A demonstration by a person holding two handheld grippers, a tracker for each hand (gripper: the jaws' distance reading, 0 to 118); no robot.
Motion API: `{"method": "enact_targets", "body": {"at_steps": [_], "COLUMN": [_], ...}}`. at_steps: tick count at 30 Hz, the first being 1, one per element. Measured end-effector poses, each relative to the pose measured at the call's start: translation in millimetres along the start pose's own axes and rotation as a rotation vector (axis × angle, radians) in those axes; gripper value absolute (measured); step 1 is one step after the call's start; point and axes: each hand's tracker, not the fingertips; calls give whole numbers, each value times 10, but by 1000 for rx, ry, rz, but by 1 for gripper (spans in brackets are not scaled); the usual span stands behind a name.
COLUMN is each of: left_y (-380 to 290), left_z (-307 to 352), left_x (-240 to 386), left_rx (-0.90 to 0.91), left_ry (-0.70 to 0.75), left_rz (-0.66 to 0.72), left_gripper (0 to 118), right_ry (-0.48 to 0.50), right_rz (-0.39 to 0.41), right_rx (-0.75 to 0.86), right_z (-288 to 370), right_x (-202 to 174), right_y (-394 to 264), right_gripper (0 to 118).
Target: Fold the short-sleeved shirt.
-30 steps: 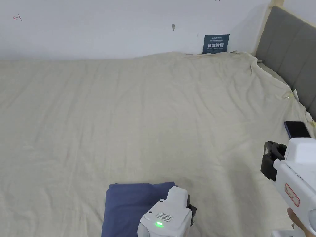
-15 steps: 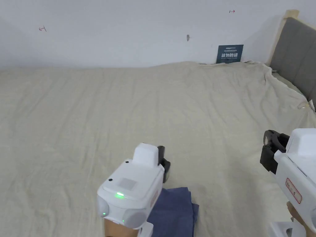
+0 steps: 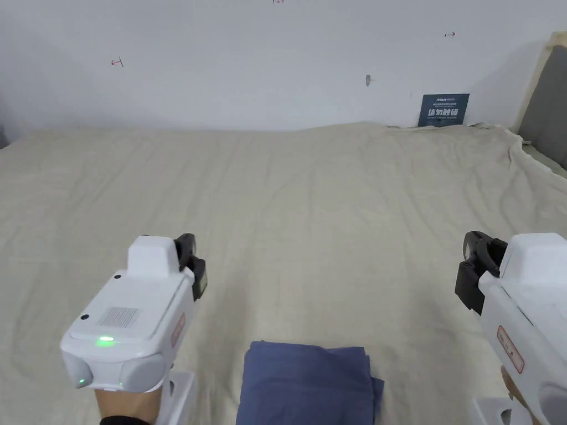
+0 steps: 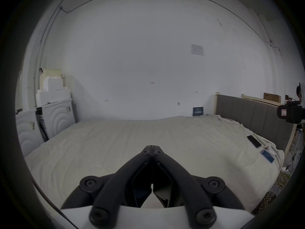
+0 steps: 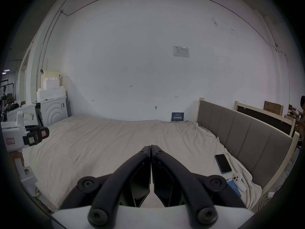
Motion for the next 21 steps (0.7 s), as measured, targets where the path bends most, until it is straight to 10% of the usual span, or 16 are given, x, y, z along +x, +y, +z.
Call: {"method": "enact_targets", "body": {"at_steps": [21], "left_y": [-265], "left_z": [98], "left_x": [-423], "left_rx": [-64], "left_ry": [48], "left_rz": [79], "left_gripper": [0], "right_ry": [136], "right_rz": [-63], "right_rx": [-248], "right_z": [-647], "right_x": [-766], "right_y": [-1282], "right_gripper": [0]}}
